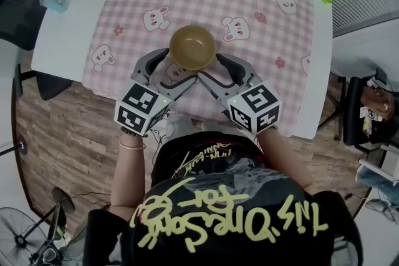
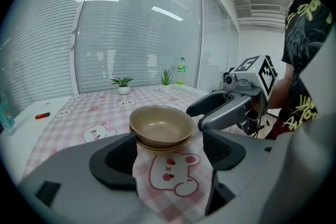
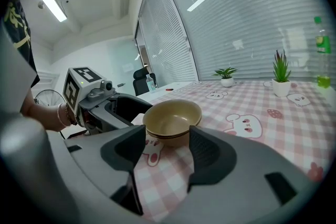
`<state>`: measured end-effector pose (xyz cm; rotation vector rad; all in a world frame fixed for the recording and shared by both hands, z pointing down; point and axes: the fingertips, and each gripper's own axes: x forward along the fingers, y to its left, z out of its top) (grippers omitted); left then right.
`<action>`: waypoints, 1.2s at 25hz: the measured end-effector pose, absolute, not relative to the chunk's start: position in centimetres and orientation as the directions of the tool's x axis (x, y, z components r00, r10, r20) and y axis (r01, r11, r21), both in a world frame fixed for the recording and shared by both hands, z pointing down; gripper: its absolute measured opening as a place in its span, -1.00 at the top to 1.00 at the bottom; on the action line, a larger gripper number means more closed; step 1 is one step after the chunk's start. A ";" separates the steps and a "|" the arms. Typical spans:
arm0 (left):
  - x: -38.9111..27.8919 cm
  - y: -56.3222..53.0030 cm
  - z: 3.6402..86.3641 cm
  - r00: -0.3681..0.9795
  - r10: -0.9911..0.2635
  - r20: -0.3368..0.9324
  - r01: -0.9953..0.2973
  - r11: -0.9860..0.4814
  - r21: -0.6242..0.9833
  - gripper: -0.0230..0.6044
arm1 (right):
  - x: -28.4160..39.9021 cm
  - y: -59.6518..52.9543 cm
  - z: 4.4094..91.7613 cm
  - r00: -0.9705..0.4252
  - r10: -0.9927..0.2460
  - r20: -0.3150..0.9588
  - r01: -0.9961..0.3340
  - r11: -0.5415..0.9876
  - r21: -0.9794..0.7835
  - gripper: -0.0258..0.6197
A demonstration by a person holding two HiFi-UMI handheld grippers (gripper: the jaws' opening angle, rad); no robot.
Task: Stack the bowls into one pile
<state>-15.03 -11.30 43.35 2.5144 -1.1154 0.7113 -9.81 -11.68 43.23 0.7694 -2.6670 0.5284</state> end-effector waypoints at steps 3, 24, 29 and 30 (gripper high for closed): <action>-15.0 -11.1 43.4 0.571 -0.613 0.546 -0.761 -0.644 0.073 -0.34 | -9.7 -11.5 43.2 -0.812 -0.439 0.386 -0.552 0.792 -0.261 0.10; -11.0 -8.2 33.2 0.621 -0.728 0.289 -0.768 -0.639 0.039 -0.35 | -5.4 -10.2 33.2 -0.858 -0.499 0.120 -0.513 0.847 -0.142 0.10; -9.2 -7.7 28.6 0.653 -0.735 0.181 -0.749 -0.662 0.013 -0.23 | -4.1 -9.7 28.9 -0.857 -0.514 0.023 -0.514 0.854 -0.083 0.29; -9.0 -7.7 27.9 0.654 -0.739 0.163 -0.750 -0.661 0.012 -0.17 | -3.8 -9.6 28.3 -0.856 -0.517 0.009 -0.516 0.853 -0.080 0.29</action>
